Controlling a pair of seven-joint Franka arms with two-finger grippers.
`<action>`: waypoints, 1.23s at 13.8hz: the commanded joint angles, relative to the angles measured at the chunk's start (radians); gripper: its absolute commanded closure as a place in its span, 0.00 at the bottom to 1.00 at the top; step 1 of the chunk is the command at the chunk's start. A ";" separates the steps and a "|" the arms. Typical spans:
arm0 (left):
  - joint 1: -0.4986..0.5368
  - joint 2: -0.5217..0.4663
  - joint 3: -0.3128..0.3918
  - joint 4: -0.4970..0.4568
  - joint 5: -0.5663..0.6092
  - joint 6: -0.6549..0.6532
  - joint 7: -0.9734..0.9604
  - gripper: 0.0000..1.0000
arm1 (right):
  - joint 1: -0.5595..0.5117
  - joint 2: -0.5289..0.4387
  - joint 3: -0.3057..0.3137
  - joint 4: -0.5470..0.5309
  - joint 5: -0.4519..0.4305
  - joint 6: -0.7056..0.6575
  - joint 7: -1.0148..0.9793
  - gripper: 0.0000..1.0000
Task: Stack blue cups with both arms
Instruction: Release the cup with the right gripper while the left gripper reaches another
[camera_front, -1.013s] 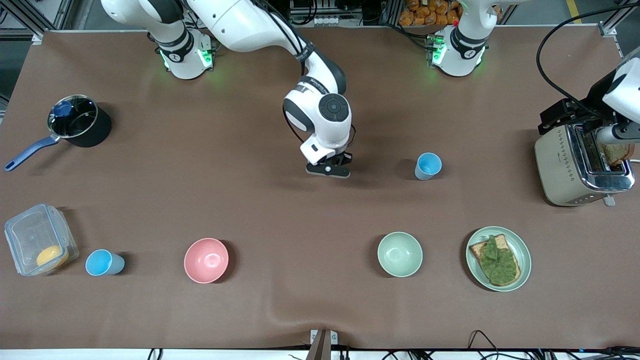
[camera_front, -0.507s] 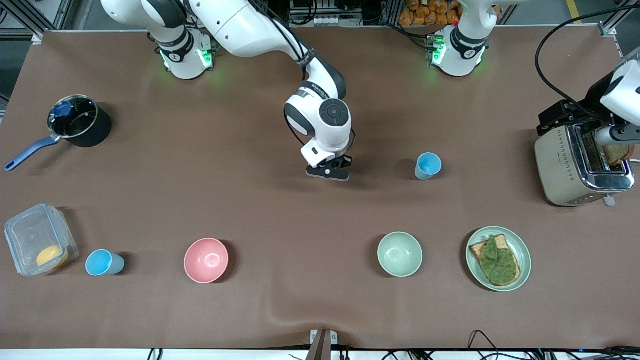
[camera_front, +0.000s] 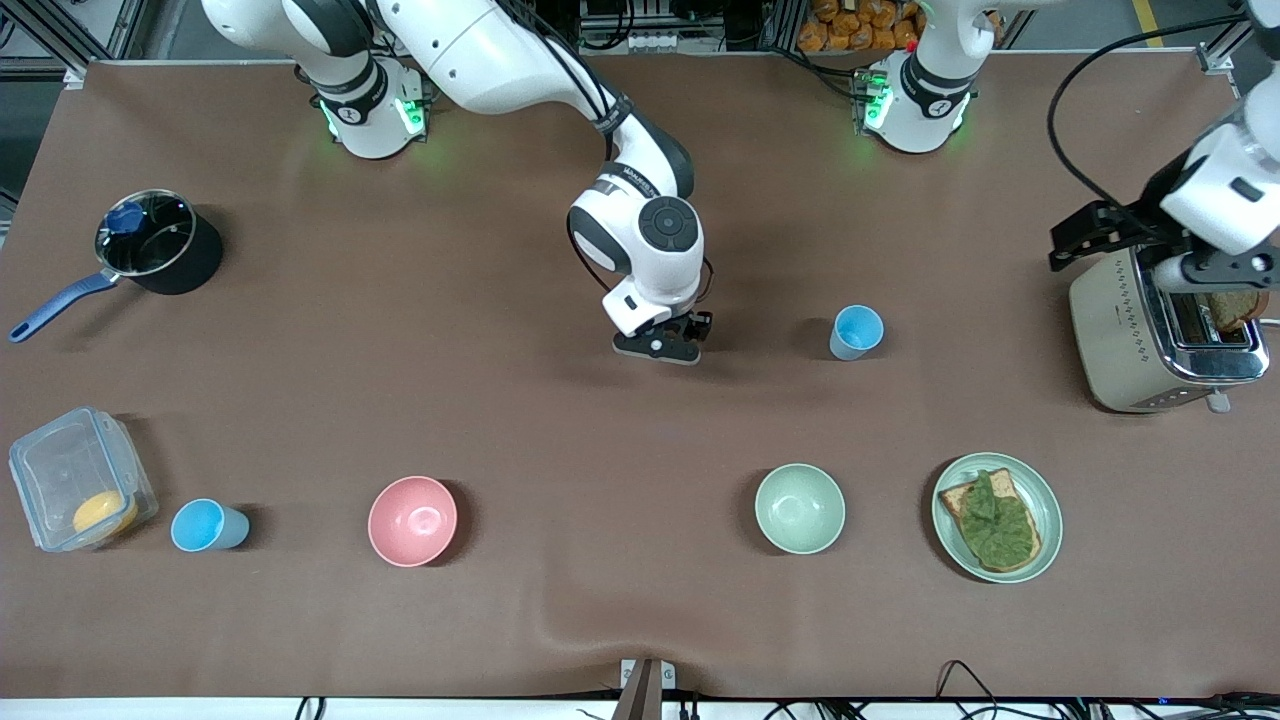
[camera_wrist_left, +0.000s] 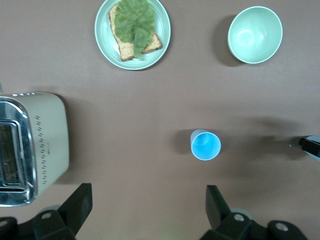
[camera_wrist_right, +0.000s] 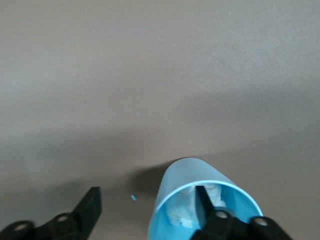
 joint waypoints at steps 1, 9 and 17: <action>-0.016 0.014 -0.040 -0.005 0.013 0.014 -0.096 0.00 | 0.002 -0.057 0.001 0.018 0.010 -0.118 0.015 0.08; -0.048 0.091 -0.088 -0.158 -0.003 0.229 -0.172 0.00 | -0.281 -0.381 -0.005 -0.040 0.022 -0.390 -0.244 0.00; -0.078 0.104 -0.161 -0.310 -0.004 0.389 -0.302 0.00 | -0.566 -0.743 -0.009 -0.226 0.038 -0.560 -0.584 0.00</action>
